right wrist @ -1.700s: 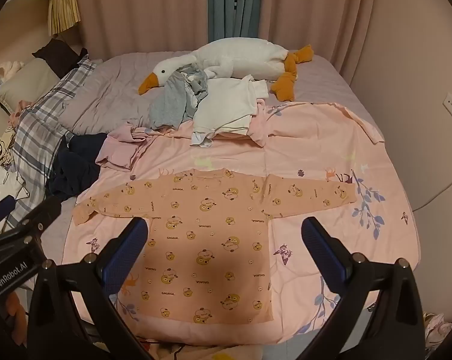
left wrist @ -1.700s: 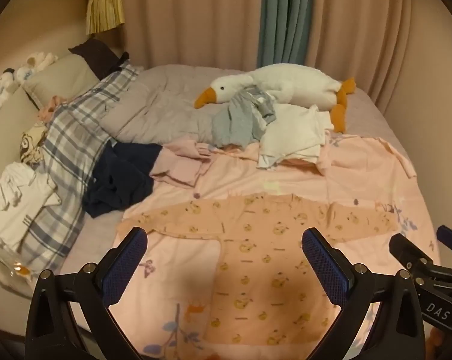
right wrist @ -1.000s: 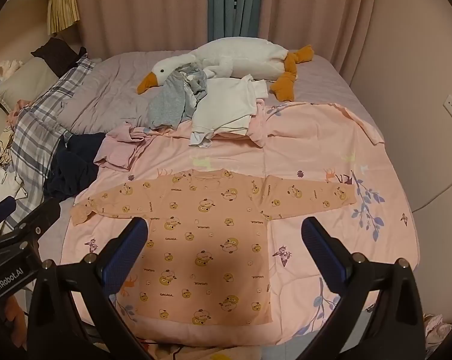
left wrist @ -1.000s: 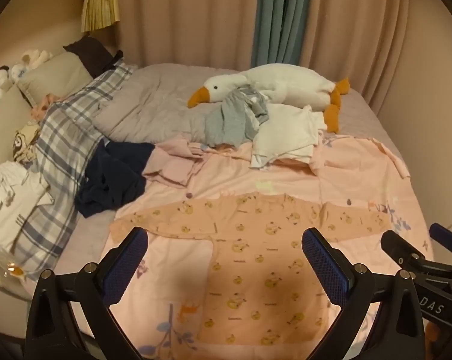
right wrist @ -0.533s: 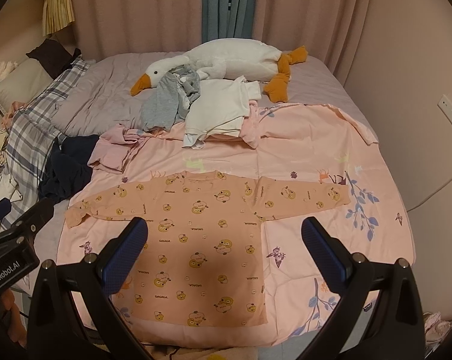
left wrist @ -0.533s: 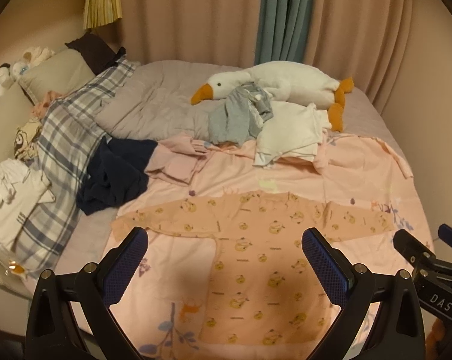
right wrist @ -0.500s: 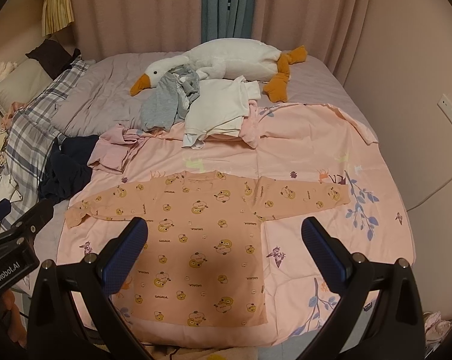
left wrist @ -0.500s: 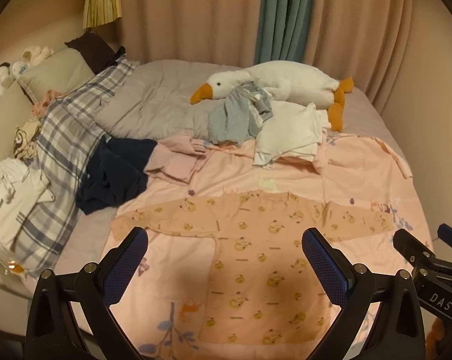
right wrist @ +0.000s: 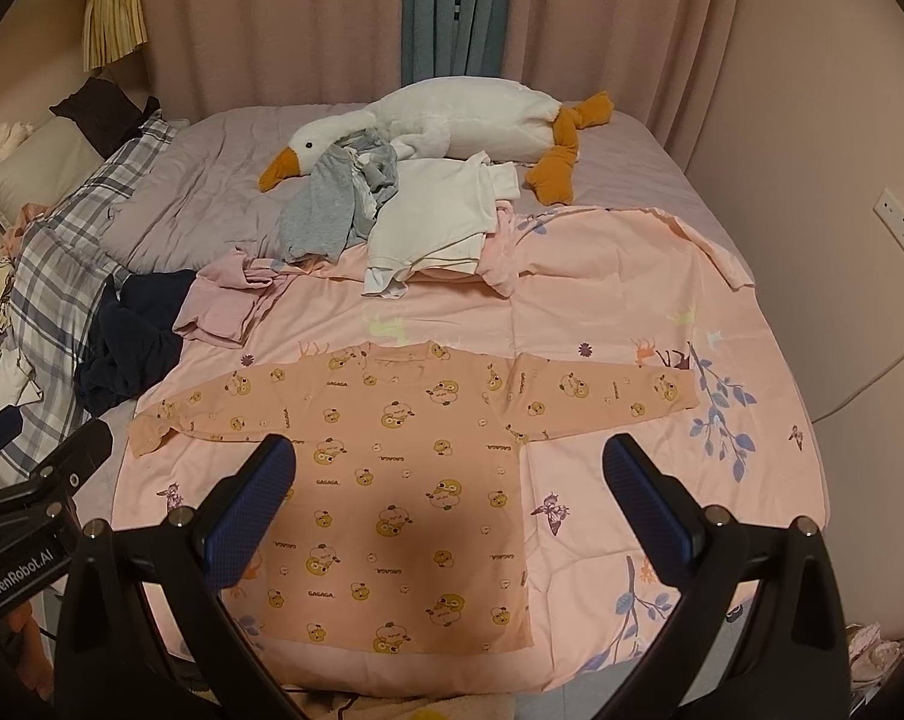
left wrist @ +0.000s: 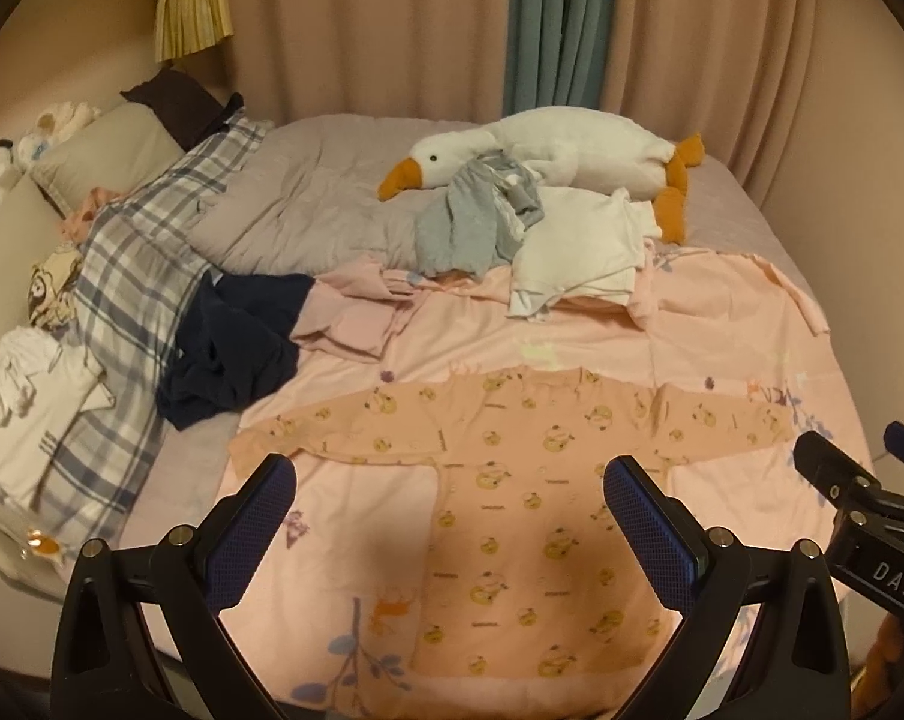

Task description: Fold small clothes

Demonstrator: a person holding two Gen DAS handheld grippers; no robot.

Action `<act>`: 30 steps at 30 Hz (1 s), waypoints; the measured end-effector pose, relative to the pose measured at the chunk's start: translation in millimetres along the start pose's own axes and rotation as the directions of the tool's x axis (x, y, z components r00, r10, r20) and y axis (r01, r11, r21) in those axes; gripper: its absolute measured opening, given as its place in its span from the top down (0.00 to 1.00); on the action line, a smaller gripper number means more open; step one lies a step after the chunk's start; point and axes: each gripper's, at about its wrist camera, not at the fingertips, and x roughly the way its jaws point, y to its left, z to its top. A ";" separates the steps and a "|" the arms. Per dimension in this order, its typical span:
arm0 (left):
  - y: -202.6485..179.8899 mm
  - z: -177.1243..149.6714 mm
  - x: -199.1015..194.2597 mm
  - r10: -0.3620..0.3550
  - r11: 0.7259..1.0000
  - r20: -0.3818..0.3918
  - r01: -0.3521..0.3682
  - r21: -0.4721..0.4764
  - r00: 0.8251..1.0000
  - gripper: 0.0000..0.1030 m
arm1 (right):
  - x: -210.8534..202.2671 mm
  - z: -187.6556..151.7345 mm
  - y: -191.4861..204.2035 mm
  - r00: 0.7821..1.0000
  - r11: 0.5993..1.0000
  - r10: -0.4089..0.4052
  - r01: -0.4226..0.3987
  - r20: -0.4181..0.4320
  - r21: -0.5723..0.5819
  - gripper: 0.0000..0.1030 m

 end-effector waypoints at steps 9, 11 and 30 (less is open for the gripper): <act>2.5 0.4 0.9 0.005 1.000 -0.003 -0.006 -0.014 1.000 0.00 | -0.4 -0.5 -0.6 1.000 1.000 -0.001 0.001 -0.002 0.005 0.00; 3.1 0.6 0.7 0.006 1.000 -0.001 -0.006 -0.014 1.000 0.00 | -0.5 -0.8 -0.9 1.000 1.000 -0.001 0.001 -0.001 0.005 0.00; 4.3 -2.5 0.1 0.013 1.000 0.001 -0.013 -0.015 1.000 0.00 | 6.9 -7.4 4.3 1.000 1.000 -0.006 0.006 -0.024 -0.013 0.00</act>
